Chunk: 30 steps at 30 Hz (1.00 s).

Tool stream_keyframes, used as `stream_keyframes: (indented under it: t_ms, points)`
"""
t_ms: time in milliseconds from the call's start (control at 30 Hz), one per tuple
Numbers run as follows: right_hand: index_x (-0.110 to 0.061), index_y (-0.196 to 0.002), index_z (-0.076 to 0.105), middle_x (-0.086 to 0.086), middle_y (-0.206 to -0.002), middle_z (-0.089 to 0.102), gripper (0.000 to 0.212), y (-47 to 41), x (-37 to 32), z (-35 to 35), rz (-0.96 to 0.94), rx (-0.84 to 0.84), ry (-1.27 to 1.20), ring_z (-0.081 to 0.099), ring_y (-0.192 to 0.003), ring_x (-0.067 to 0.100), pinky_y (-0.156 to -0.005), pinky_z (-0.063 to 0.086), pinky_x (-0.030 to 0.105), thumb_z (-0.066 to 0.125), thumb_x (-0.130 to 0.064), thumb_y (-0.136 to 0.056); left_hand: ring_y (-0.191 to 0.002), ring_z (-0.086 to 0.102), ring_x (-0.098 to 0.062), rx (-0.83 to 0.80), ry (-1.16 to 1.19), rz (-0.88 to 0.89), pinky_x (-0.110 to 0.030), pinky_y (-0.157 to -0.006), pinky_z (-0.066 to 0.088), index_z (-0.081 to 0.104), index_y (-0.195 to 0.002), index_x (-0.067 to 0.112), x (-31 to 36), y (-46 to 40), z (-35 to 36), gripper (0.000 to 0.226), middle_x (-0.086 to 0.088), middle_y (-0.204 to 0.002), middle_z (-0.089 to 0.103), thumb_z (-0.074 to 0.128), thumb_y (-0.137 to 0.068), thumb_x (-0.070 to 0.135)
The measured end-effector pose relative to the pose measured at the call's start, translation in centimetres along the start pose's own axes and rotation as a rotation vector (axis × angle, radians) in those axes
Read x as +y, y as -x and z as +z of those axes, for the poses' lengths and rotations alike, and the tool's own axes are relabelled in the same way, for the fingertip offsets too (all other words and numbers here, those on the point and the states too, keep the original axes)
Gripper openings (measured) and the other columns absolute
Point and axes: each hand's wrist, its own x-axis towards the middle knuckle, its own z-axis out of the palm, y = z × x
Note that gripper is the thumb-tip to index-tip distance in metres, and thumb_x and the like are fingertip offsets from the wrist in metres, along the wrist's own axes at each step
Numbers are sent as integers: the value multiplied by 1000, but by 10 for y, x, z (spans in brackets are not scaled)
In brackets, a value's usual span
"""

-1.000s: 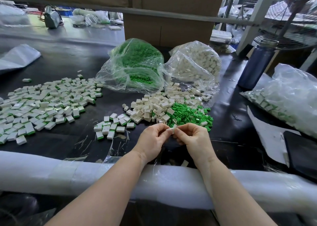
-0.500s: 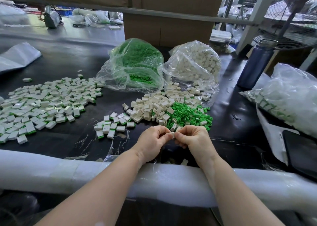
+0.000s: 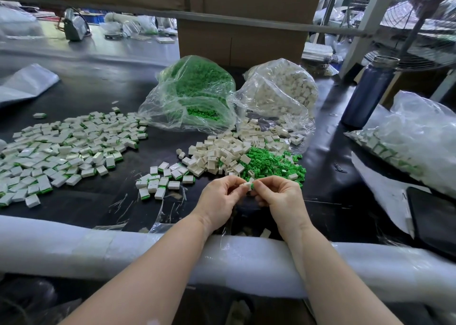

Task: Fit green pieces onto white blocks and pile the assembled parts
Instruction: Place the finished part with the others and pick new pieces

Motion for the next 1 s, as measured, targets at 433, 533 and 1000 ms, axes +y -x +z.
stream_keyframes:
  t_ms: [433,533,1000]
  points:
    - [-10,-65,61,1,-54,58,22,0,-1,0,19,-71,154,50,-44,2,-46,42,14,62,1,-85,-67,54,-12,-36,-130,-10,-34,-79,50,70,-90,14,0,1,-2,9,-1,-73,64,61,-89,18]
    - [-12,-64,62,-1,-52,57,23,0,-1,2,34,-79,203,48,-45,4,-47,42,15,63,-1,-84,-65,52,-7,-42,-175,0,-26,-74,47,70,-89,15,-2,2,-3,9,8,-68,61,62,-88,19]
    - [-14,-78,64,1,-66,63,13,1,-1,5,-37,-38,109,58,-54,2,-51,45,14,64,-2,-84,-65,55,-6,9,-73,16,-19,-72,49,68,-93,16,1,2,-1,8,4,-75,65,61,-89,16]
